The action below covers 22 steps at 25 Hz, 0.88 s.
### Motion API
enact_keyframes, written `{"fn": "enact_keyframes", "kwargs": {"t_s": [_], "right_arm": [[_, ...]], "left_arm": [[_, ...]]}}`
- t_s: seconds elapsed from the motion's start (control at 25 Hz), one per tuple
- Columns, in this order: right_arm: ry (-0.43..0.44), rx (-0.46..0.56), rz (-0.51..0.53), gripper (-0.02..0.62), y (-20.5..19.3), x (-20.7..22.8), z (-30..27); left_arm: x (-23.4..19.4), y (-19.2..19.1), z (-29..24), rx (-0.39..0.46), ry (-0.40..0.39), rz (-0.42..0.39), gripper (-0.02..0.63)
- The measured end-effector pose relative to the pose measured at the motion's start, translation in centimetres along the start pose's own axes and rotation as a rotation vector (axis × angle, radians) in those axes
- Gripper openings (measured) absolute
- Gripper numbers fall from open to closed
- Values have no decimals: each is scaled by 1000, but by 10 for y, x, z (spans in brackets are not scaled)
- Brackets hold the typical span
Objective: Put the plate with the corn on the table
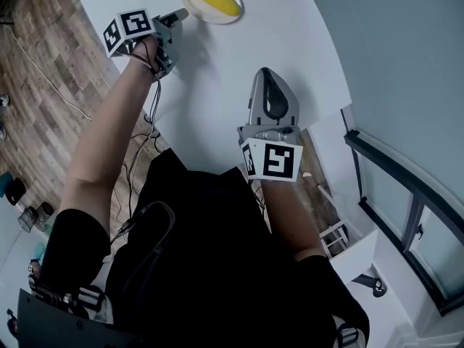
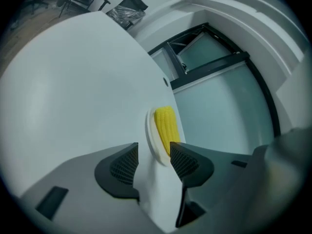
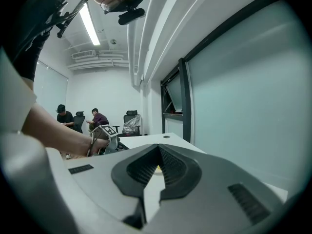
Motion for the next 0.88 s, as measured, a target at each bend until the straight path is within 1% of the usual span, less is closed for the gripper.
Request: {"fn": "enact_keyframes", "kwargs": {"t_s": [0.12,0.28,0.44,0.52,0.64,0.76,0.84,0.88], "right_arm": [[46,25,14,2,9,-7,14],[104,81,14,2,24,-16,39],[165,122,24,2,38,-28,76],[197,150,26,2,45,-34,96],[239,181,31,2,57,-40,128],[278,207,32,2,67,-44,160],[300,226,40,2,74,-42,182],[308,233,46,2,77,-41,190]], "left_arm": [[20,-26,46,88,-21,-115,184],[59,-87,111,182,-73,-284,181],[100,-141,179,312,-87,-454,8],[125,-162,209,380,-114,-560,3],[167,-190,247,494,-164,-741,3],[201,-220,277,595,-199,-907,3],[222,-242,290,644,-223,-1003,3],[229,-252,293,657,-236,-1037,3]]}}
Point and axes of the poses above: the fingertips, and each gripper's own axes: z backward along the fingers, x to its right, y out of its top, the point moved 3 cm from there along z, backward along the fingers, and after that the axes turned 8 degrees about x, right-handed, at the moved point
